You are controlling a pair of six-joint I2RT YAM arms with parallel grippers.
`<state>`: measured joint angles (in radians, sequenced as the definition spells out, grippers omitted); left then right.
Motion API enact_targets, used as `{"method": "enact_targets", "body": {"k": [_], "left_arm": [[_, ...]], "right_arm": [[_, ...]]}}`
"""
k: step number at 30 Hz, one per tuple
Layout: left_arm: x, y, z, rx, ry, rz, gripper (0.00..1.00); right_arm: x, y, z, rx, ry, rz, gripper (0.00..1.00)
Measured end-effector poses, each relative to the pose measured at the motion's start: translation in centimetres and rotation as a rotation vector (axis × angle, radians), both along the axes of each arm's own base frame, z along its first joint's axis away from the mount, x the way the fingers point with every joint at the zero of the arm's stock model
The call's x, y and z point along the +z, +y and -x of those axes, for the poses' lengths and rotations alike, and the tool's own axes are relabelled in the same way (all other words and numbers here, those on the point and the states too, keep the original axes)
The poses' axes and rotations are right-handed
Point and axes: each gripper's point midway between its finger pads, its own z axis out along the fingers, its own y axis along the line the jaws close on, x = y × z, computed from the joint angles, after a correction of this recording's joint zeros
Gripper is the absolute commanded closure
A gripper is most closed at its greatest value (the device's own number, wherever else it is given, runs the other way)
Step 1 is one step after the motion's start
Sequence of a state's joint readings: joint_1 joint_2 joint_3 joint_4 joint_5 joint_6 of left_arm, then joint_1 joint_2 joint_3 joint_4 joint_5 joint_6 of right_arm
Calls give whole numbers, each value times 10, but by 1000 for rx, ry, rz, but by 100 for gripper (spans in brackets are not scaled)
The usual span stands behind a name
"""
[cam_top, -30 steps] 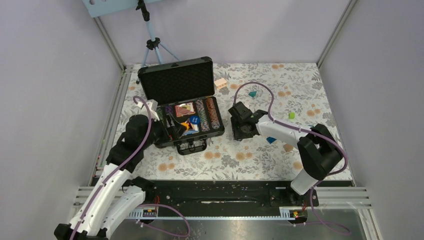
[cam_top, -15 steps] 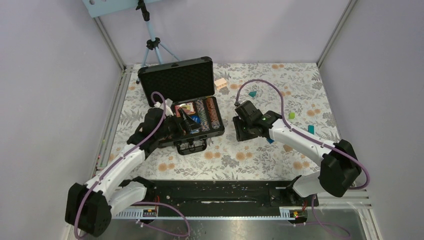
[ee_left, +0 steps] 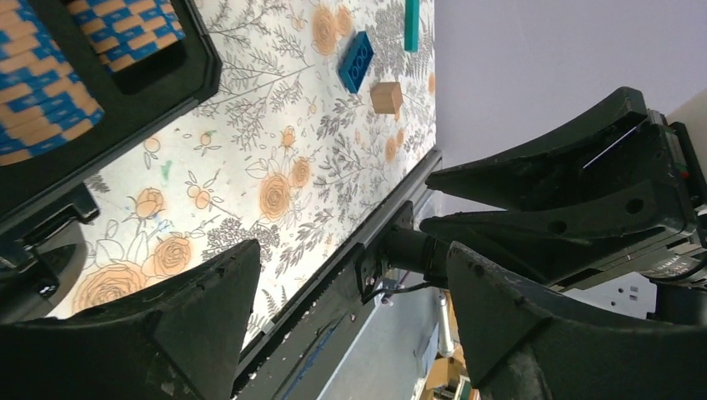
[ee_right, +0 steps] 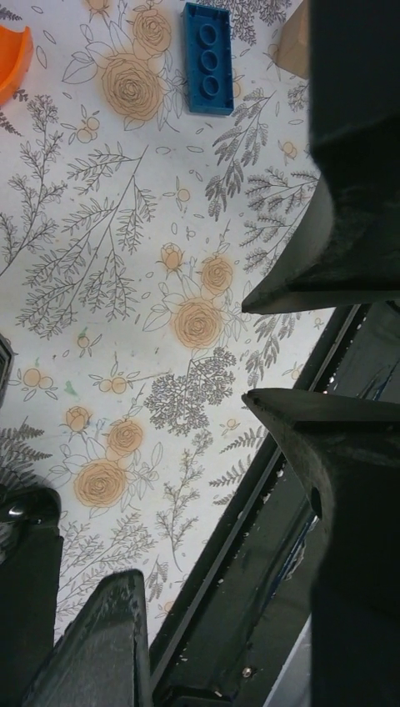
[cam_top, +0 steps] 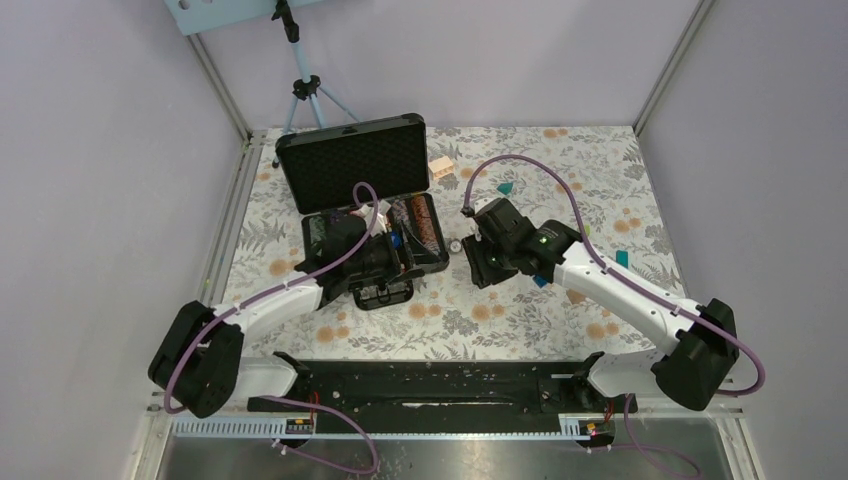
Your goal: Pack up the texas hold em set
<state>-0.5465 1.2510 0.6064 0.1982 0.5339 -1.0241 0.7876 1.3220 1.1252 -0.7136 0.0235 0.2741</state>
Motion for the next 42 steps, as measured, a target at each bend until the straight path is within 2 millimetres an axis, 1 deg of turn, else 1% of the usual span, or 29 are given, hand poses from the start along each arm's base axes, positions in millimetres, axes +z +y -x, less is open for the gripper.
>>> {"method": "enact_targets", "body": {"k": [3,6,8,11,14,17,21,27,32,36,42], "left_arm": [[0,-6,3,-20,11,19,20],[2,-4,3,-13,4,16,20],[6,2,5,3,-20,-4,20],[20,17,6,33,-76,-29,19],[35,37,1,89,-129,-51,19],[45,60,-5,149,-171,-88,19],[44,76,-3,180,-181,-142,18],[35,81,5,173,-156,-181,18],[32,82,7,171,-142,-190,18],[31,84,9,171,-141,-199,18],[30,86,9,174,-151,-213,18]], "right_arm": [[1,-1,2,11,1,8,51],[0,-4,0,4,-9,23,50],[-1,-7,-3,-13,-21,40,47],[-5,-9,-12,-55,-31,74,43],[-8,-3,-30,-109,-39,107,39],[-10,6,-52,-170,-42,119,38],[-14,11,-84,-262,-37,112,38],[-32,11,-131,-347,-13,124,39],[-46,24,-169,-365,-12,134,43],[-62,27,-185,-378,5,144,44],[-86,17,-208,-420,43,158,44]]}}
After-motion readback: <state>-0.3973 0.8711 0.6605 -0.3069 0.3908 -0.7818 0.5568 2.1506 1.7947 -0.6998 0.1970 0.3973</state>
